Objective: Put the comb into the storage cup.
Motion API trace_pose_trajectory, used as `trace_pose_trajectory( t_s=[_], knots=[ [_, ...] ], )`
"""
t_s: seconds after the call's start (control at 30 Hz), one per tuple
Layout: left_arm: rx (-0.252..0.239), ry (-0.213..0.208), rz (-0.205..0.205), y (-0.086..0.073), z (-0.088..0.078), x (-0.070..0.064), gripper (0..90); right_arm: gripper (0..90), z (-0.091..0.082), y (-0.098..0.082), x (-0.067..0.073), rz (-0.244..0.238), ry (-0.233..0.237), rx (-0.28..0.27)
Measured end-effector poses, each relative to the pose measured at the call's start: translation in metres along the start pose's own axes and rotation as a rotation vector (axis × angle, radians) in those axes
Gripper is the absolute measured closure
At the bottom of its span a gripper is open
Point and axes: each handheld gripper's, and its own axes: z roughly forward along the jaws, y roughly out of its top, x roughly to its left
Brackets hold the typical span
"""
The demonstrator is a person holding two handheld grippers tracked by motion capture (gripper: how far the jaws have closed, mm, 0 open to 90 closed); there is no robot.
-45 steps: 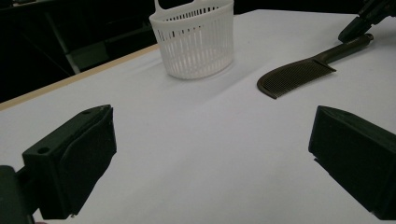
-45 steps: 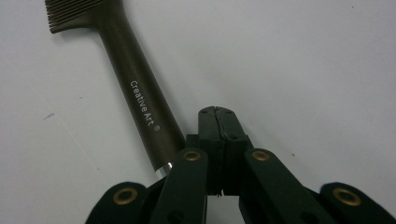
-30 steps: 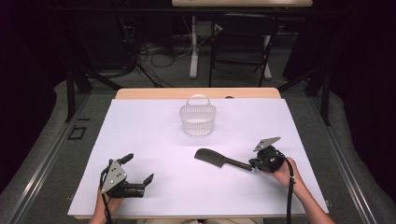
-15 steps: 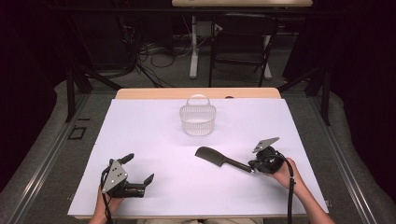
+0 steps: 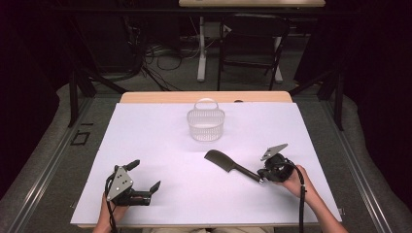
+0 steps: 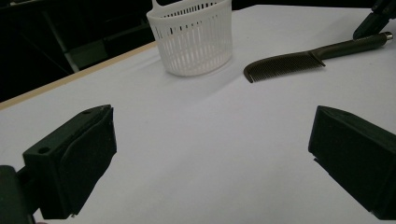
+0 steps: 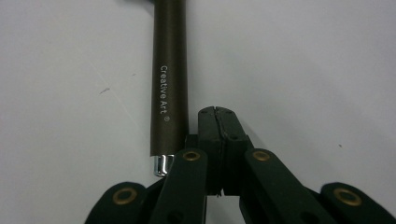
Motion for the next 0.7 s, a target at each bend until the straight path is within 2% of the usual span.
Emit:
trace_pose_trajectory(
  t_s=[0.17,0.3,0.43,0.6,0.7],
  knots=[
    [-0.004,0.002,-0.002,0.0,-0.001,0.0,1.3,80.1,-0.006,0.0,-0.004,0.026,-0.026,-0.022],
    [-0.005,0.001,-0.003,0.0,-0.001,0.0,1.3,71.6,-0.011,0.001,-0.006,0.022,-0.051,-0.034],
    [-0.004,0.0,-0.003,0.0,-0.001,0.0,1.3,55.3,-0.014,0.002,-0.008,0.031,-0.066,-0.036],
    [-0.005,0.0,-0.003,0.0,0.0,0.0,1.4,42.5,-0.017,0.003,-0.008,0.039,-0.069,-0.042],
    [-0.003,-0.002,-0.002,0.0,0.0,0.0,1.3,31.5,-0.018,0.004,-0.008,0.038,-0.075,-0.048]
  ],
)
